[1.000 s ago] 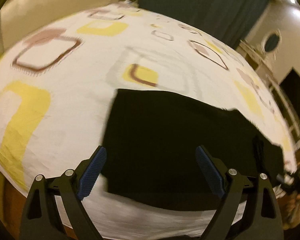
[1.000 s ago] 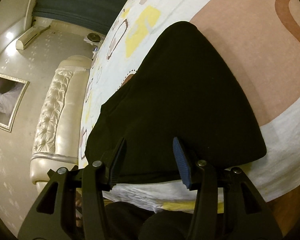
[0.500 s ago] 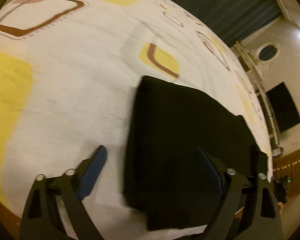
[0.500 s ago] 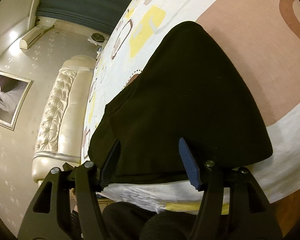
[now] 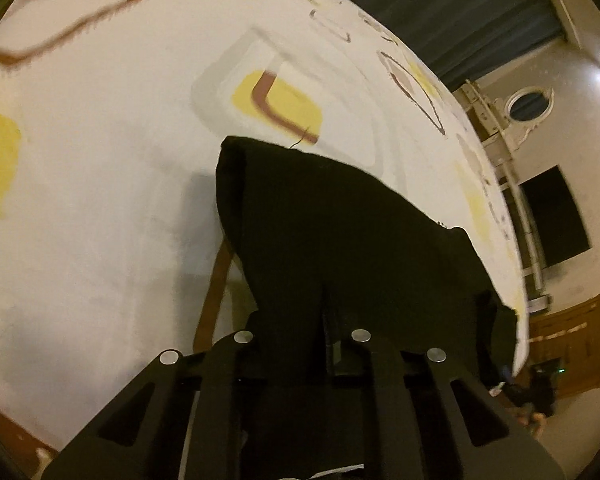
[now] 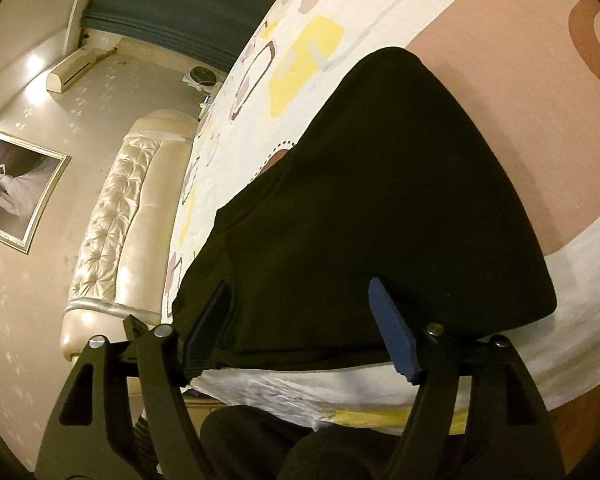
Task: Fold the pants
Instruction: 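Grasp the pants end with the left gripper while the right gripper holds its edge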
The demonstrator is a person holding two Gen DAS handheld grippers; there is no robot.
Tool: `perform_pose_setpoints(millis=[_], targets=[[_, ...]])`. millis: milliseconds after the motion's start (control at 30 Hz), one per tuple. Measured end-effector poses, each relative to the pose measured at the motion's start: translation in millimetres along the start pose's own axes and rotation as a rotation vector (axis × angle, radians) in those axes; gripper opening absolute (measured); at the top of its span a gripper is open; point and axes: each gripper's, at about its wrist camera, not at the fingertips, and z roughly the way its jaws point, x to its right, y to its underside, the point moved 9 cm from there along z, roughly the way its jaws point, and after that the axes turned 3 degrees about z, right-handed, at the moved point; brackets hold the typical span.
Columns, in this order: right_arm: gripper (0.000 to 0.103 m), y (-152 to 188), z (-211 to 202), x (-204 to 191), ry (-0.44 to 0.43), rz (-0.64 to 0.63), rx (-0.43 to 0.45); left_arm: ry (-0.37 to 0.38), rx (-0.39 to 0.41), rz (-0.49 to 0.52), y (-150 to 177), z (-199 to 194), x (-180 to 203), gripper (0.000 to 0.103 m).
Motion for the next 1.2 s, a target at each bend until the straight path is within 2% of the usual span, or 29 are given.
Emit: perform_pose_setpoints(millis=[67,233,367,533,667,867,1067,1200], targets=[[0.076,-0.2,0.2,-0.7,-0.009,0.002,0.002,-0.052,0.014,0.032,-3.8,-9.4,13.3,0.015],[0.079,0.3,0.8,-3.0,-0.006,-0.008,0.002,-0.119,0.064,0.109,-14.0,-35.0,53.7,0.014],[0.080,0.0,1.0,-3.5,-0.005,-0.013,-0.001,-0.131,0.107,0.181,-20.7,-53.3,101.5,0.014],[0.080,0.2,1.1,-3.9,-0.009,-0.016,0.000,-0.106,0.138,0.273,-17.9,-62.6,173.8,0.014],[0.080,1.8,1.1,-4.2,-0.007,-0.021,-0.001,-0.114,0.147,0.354,-9.2,-48.0,225.1,0.014],[0.080,1.2,0.7,-3.4,-0.020,-0.016,-0.001,-0.139,0.117,0.465,23.3,-4.4,288.5,0.014],[0.080,1.7,0.1,-1.8,-0.032,-0.005,0.002,-0.207,0.086,0.533,53.3,41.2,318.0,0.014],[0.080,1.8,-0.1,-1.4,-0.041,0.001,0.006,-0.282,0.066,0.579,74.2,73.2,325.3,0.014]])
